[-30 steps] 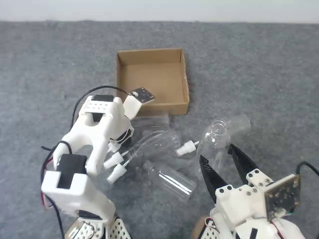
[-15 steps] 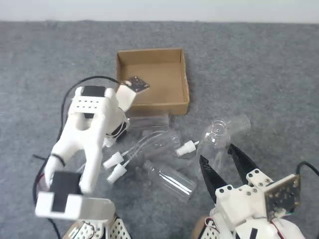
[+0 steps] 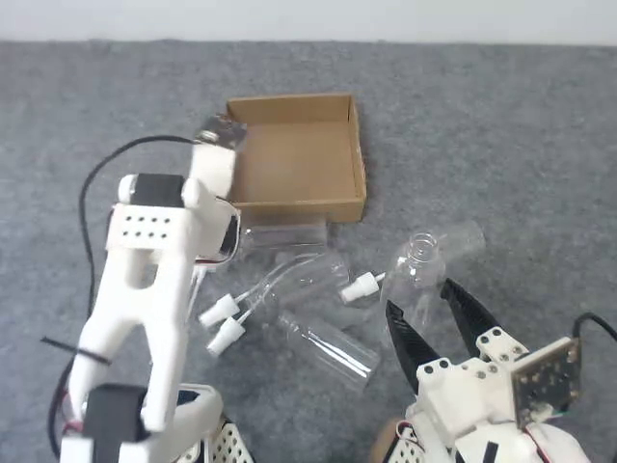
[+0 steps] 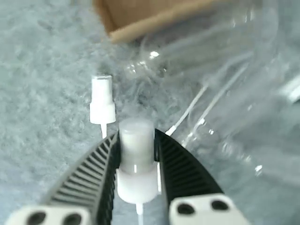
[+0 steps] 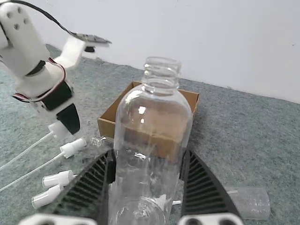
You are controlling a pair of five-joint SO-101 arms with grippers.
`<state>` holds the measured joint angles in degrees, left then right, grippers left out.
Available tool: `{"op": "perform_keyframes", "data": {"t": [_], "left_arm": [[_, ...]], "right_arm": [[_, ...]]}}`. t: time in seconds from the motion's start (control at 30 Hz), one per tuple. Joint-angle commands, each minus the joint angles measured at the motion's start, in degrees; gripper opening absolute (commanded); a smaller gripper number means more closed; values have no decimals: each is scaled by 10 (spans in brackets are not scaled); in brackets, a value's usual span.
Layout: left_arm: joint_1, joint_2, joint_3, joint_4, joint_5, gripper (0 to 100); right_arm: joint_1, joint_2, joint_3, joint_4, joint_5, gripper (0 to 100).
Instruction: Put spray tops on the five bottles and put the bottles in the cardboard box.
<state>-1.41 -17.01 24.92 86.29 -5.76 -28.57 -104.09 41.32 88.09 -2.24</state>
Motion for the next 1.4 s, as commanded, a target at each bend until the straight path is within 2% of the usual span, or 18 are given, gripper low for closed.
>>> {"op": "perform_keyframes", "data": {"t": [0.0,0.17,0.5,0.77,1.03,1.2,1.37], "left_arm": [[4,-90,-31,-1,91,13],[3,-186,-29,-9,151,13],[3,-351,53,-96,229,13],[-2,-453,58,-97,234,13],[-2,-501,58,-99,236,12],[3,-540,58,-100,306,12],[1,-583,61,-142,350,12]], "right_arm": [[-5,-1,-1,2,10,27],[-6,-1,12,-5,10,27],[-7,-1,13,-5,10,27],[-7,-1,32,-22,10,27],[-8,-1,33,-24,10,27],[-8,0,47,-39,10,27],[-34,0,61,-56,11,27]]}}
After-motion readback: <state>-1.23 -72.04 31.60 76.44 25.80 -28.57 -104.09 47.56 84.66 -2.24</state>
